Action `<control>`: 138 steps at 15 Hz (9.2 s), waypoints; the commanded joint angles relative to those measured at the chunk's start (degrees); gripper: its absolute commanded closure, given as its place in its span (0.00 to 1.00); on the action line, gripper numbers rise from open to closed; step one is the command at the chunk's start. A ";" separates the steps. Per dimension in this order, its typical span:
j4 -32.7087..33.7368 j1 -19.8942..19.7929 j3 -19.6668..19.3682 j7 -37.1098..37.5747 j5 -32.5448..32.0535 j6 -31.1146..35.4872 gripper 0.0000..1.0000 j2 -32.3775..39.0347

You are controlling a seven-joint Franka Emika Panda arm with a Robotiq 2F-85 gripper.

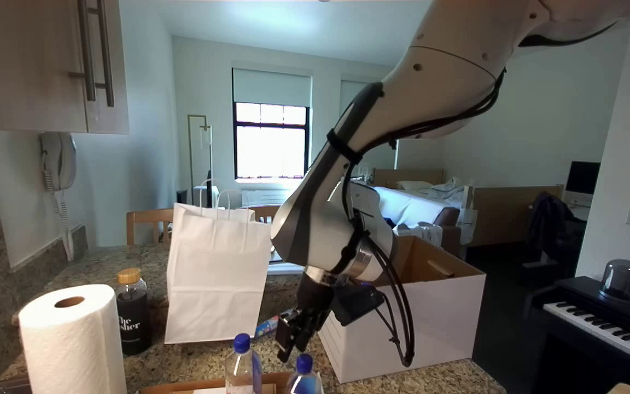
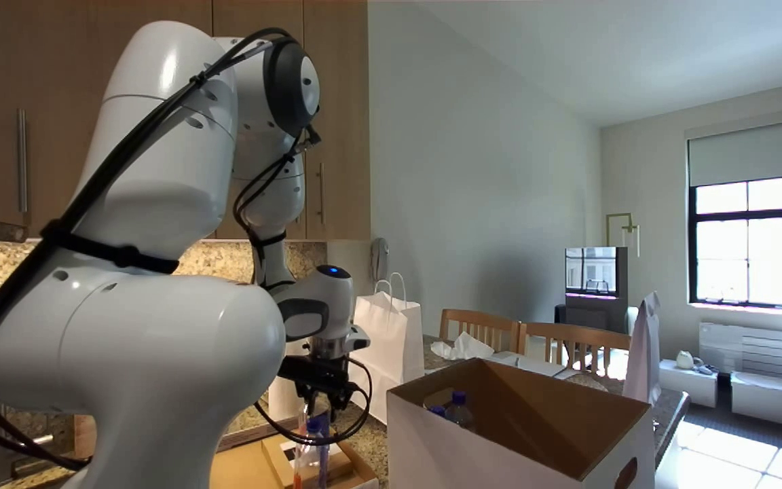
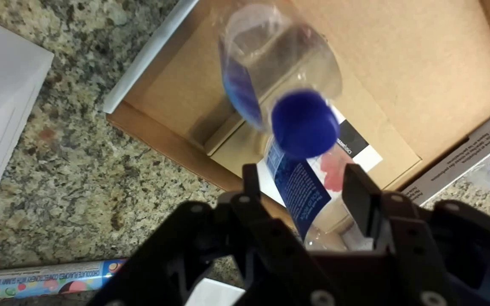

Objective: Remove three bottles from the box and put them on the counter

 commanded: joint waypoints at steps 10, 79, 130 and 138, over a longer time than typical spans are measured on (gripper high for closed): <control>-2.36 1.10 -3.72 0.72 -6.20 5.37 0.00 -0.80; 46.06 -28.66 -11.23 57.40 -47.71 -40.46 0.92 21.94; 40.78 -29.49 -8.32 50.18 -46.61 -51.43 0.48 14.96; 41.30 -29.60 -8.24 48.77 -46.64 -50.78 0.85 15.17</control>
